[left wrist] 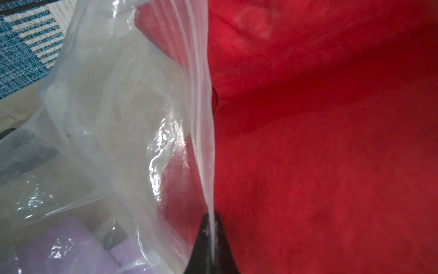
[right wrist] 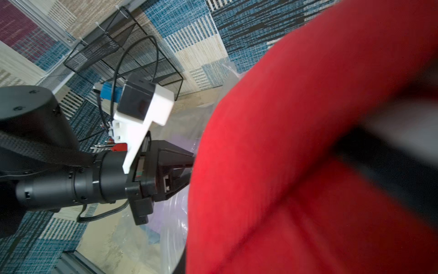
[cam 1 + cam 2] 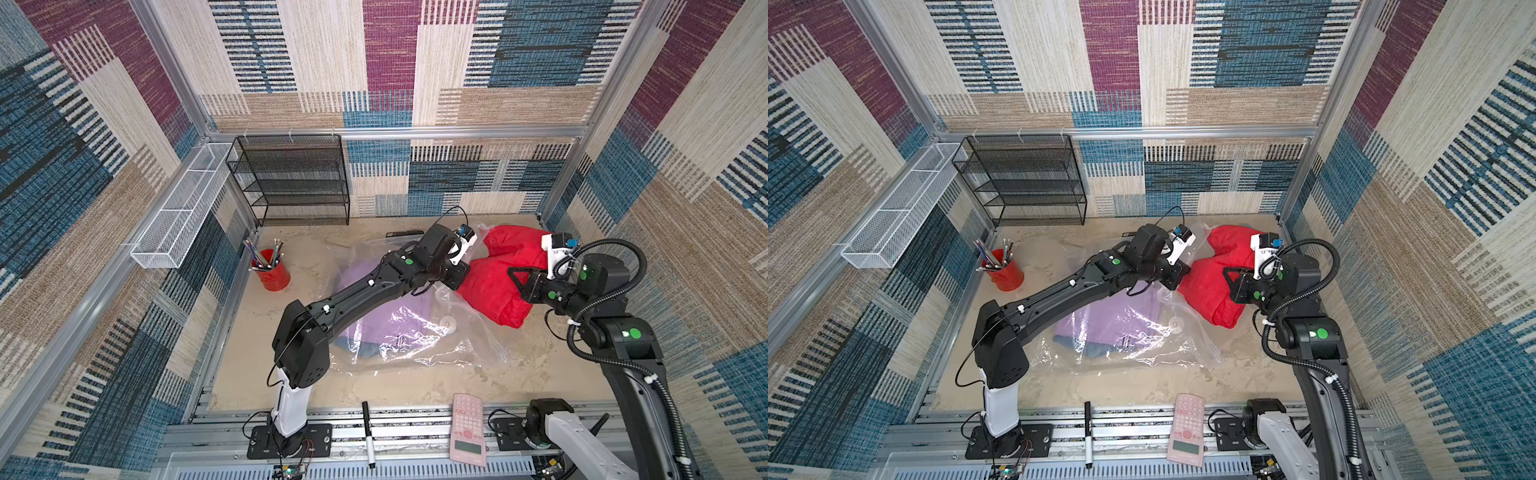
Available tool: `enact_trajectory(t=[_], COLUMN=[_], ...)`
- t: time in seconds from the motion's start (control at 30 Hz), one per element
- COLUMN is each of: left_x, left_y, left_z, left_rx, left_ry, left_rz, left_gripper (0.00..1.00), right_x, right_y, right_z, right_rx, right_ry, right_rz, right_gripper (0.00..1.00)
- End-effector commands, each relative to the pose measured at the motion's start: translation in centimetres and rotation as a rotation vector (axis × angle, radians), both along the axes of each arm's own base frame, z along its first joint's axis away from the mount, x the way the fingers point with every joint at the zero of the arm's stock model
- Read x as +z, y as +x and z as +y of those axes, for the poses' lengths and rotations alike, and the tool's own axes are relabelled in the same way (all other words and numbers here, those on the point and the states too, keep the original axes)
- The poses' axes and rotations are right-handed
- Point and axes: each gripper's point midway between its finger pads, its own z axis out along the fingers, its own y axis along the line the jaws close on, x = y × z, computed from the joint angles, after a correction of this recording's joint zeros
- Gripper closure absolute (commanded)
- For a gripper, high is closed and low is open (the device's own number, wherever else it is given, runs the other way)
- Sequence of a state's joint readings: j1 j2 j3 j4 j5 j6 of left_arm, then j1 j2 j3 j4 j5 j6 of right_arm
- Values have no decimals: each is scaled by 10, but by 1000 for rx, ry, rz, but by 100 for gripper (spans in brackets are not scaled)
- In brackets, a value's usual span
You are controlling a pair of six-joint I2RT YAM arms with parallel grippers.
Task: Take the trousers out of the vacuum bag
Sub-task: Take out the trousers from the vacuum bag.
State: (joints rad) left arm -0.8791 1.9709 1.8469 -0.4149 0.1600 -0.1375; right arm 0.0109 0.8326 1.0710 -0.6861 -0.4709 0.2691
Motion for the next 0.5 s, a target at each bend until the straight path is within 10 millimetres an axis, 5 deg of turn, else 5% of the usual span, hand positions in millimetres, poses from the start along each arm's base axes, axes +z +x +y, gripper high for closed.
enact_trajectory(t=[0.0, 0.13, 0.47], left_x=[0, -7, -32], left_y=[0, 7, 33], left_z=[-7, -13, -10], left_rx=[6, 25, 125], left_ry=[-23, -17, -7], left_rz=[49, 68, 122], left_gripper=[100, 100, 100], right_x=[35, 30, 85], right_y=[8, 5, -20], right_z=[22, 23, -5], right_rx=[128, 129, -30], right_ry=[95, 107, -13], right_rz=[-171, -179, -276], right_gripper=[100, 100, 100])
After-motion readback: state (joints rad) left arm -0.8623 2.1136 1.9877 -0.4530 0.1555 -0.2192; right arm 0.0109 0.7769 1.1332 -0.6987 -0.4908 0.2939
